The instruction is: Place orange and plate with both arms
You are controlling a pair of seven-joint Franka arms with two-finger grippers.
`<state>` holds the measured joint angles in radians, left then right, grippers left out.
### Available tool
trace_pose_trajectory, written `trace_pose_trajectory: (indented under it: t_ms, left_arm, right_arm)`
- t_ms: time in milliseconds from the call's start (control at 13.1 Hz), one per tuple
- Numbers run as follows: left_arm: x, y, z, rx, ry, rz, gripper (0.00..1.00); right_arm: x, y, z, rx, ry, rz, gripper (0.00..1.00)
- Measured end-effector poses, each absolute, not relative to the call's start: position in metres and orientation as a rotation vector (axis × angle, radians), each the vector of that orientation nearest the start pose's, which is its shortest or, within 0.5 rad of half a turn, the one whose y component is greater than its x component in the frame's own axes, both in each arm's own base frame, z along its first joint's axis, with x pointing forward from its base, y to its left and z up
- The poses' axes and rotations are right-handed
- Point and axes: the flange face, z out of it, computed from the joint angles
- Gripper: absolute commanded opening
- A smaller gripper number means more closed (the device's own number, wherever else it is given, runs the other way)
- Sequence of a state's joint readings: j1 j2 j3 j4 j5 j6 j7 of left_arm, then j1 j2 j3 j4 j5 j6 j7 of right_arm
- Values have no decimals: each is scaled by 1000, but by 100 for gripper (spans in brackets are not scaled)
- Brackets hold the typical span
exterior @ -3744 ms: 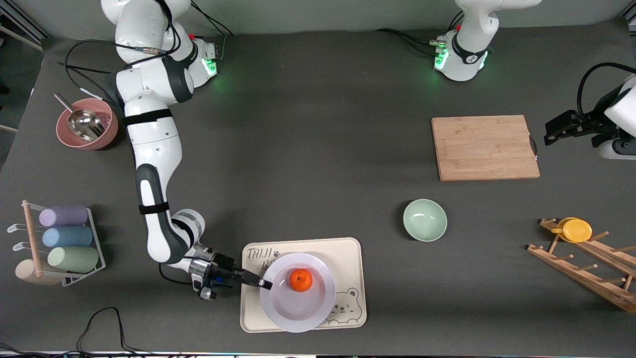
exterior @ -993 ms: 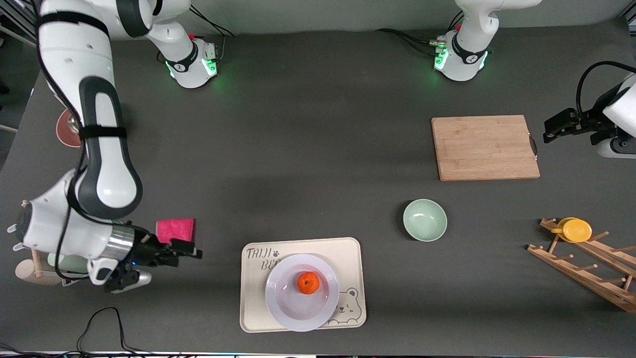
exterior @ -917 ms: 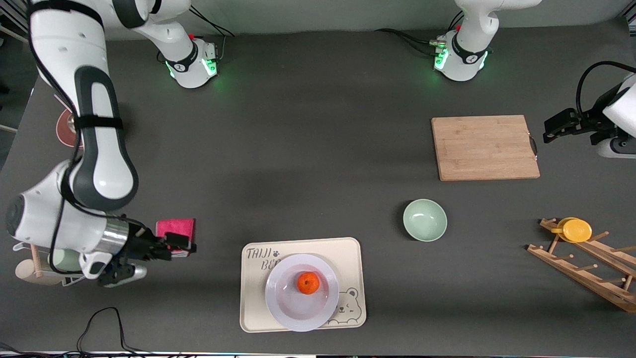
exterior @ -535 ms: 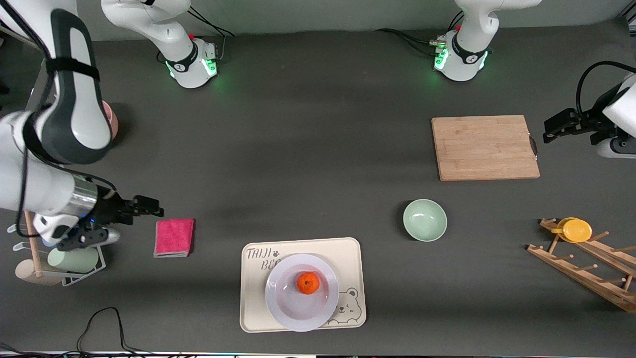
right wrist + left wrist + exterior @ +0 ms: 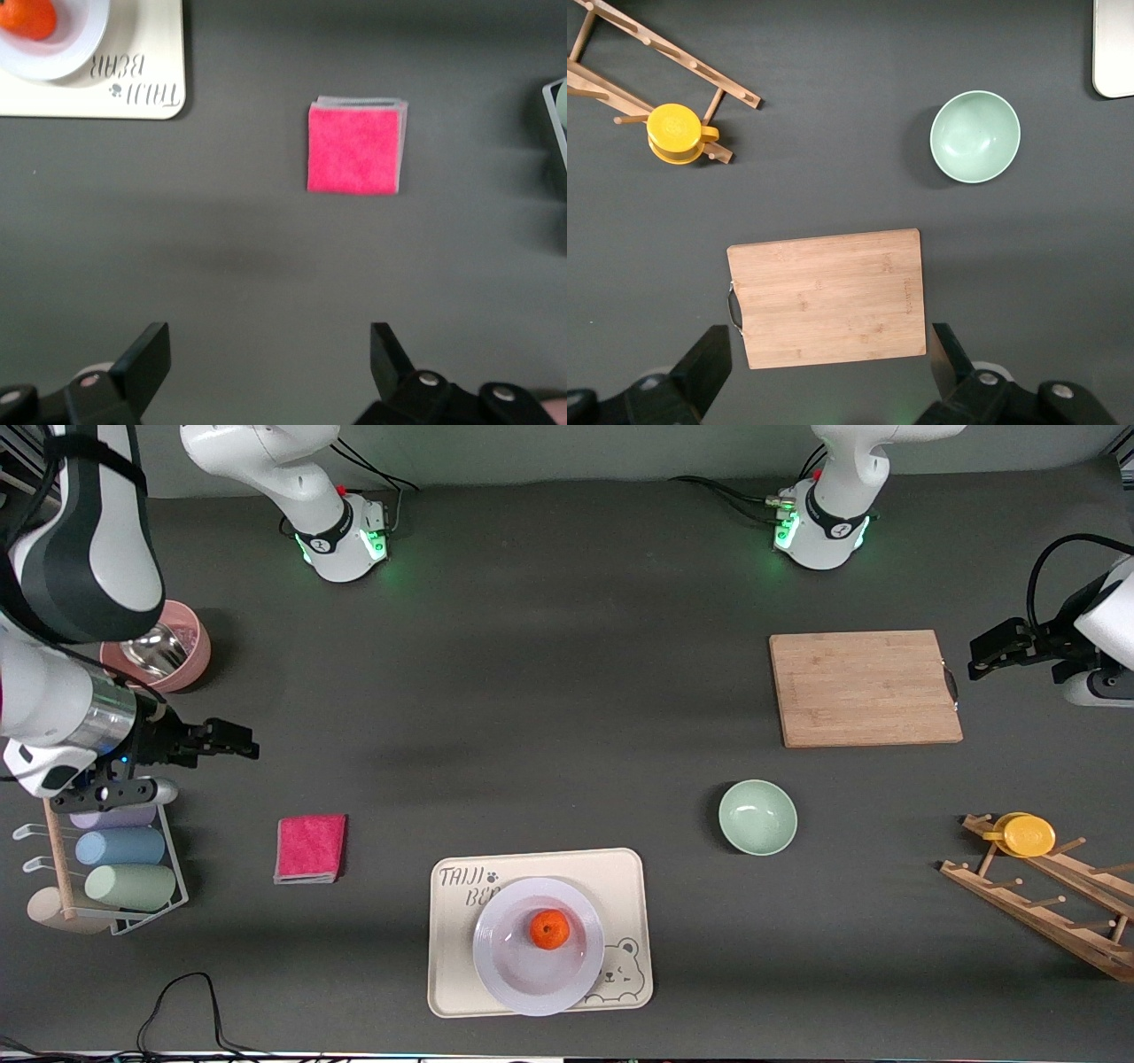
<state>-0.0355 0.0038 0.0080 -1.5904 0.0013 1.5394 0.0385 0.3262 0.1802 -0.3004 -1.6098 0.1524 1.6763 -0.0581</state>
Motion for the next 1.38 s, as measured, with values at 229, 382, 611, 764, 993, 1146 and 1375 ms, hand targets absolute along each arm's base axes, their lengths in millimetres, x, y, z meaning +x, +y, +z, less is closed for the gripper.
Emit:
trace_pose_trajectory:
  t_ms: [229, 382, 611, 764, 993, 1146, 1375]
  left_arm:
    - [551, -15, 611, -3138, 104, 86, 100]
    - [551, -15, 611, -3138, 104, 86, 100]
    - [551, -15, 611, -3138, 104, 86, 100]
    - [551, -15, 611, -3138, 104, 86, 100]
    - [551, -15, 611, -3138, 104, 86, 100]
    - [551, -15, 611, -3138, 104, 86, 100]
    - [551, -15, 611, -3138, 104, 86, 100]
  right_arm:
    - [597, 27, 511, -3067, -65, 240, 100]
    - [595, 23, 515, -3068, -60, 243, 100]
    - [589, 27, 523, -3064, -77, 234, 100]
    - [573, 27, 531, -3061, -96, 227, 100]
    - [541, 16, 546, -3045, -94, 206, 99]
    - [522, 20, 555, -3053, -104, 178, 100]
    - [507, 36, 560, -3064, -145, 141, 100]
